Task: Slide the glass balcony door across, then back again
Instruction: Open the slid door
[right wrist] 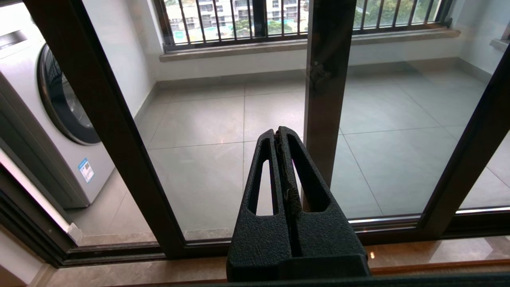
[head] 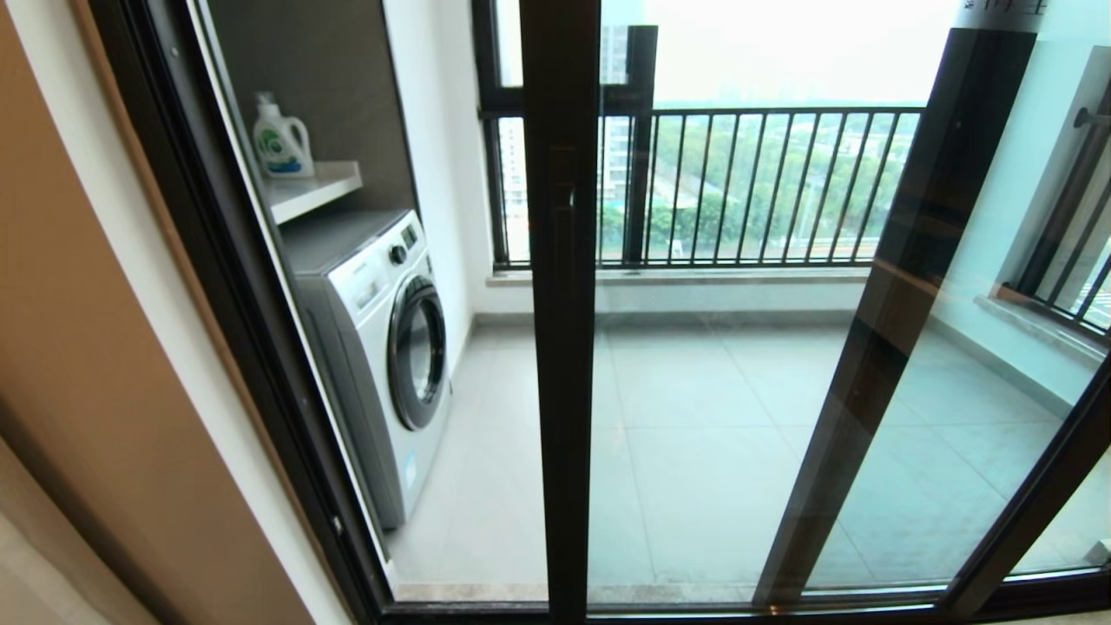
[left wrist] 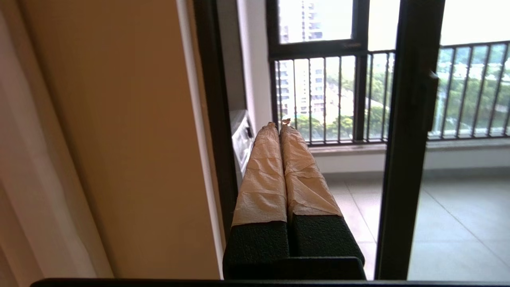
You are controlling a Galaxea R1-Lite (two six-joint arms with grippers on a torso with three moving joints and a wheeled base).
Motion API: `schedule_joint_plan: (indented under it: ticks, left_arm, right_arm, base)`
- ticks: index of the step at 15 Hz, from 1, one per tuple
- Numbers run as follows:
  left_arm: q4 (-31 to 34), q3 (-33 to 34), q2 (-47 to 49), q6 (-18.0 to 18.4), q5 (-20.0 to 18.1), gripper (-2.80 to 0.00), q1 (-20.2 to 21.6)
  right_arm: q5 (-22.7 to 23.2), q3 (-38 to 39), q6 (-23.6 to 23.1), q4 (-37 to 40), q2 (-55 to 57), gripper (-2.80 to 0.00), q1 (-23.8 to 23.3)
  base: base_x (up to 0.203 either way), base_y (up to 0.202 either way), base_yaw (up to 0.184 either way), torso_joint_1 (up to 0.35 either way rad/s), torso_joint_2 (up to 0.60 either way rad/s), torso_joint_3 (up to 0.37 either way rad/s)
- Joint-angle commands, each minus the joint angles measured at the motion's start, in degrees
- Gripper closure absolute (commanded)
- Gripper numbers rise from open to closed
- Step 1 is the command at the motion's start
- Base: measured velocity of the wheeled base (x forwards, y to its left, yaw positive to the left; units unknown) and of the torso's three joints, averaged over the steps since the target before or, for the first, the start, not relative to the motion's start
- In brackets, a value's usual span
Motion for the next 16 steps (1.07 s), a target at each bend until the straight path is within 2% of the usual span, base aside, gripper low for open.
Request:
schedule_joint_plan:
  ticks: [1, 3, 4, 5, 8, 10, 12, 14, 16]
  left_arm:
    - [5.8, 6.7, -10.6, -0.3, -4.1, 0.0, 1.3]
    - [6.3, 14.5, -10.5, -3.6, -5.1, 0.0, 1.5]
    - [5.5, 19.1, -10.4, -4.0, -5.2, 0.0, 1.6]
    - [3.4, 23.7, -10.4, -4.1, -5.4, 0.0, 1.6]
    - [-8.9, 37.3, -10.3, -4.0, -5.5, 0.0, 1.6]
    - [-11.8, 38.6, -10.3, -4.4, -5.4, 0.0, 1.6]
    - [-11.6, 38.6, -10.3, -4.4, -4.2, 0.0, 1.7]
    - [-6.8, 38.4, -10.3, -3.7, -1.5, 0.0, 1.7]
    - [-6.8, 38.3, -10.3, -3.0, -1.6, 0.0, 1.6]
  right_arm:
    - [0.0, 0.7, 0.0, 0.0, 0.0, 0.0, 0.0]
    - [0.0, 0.7, 0.0, 0.0, 0.0, 0.0, 0.0]
    - [0.0, 0.7, 0.0, 0.0, 0.0, 0.0, 0.0]
    - [0.0, 0.7, 0.0, 0.0, 0.0, 0.0, 0.0]
    - [0.0, 0.7, 0.0, 0.0, 0.0, 0.0, 0.0]
    - [0.0, 0.7, 0.0, 0.0, 0.0, 0.0, 0.0]
    - [0.0, 0.7, 0.0, 0.0, 0.0, 0.0, 0.0]
    - [0.0, 0.7, 0.0, 0.0, 0.0, 0.0, 0.0]
    - [0.0, 0.7, 0.0, 0.0, 0.0, 0.0, 0.0]
  base:
    - [0.0, 0.0, 0.0, 0.0, 0.0, 0.0]
    - [0.0, 0.0, 0.0, 0.0, 0.0, 0.0]
    - [0.0, 0.0, 0.0, 0.0, 0.0, 0.0]
    - [0.0, 0.0, 0.0, 0.0, 0.0, 0.0]
    - [0.0, 0.0, 0.0, 0.0, 0.0, 0.0]
    - [0.0, 0.0, 0.0, 0.0, 0.0, 0.0]
    - [0.0, 0.0, 0.0, 0.0, 0.0, 0.0]
    - [0.0, 0.0, 0.0, 0.0, 0.0, 0.0]
    - [0.0, 0.0, 0.0, 0.0, 0.0, 0.0]
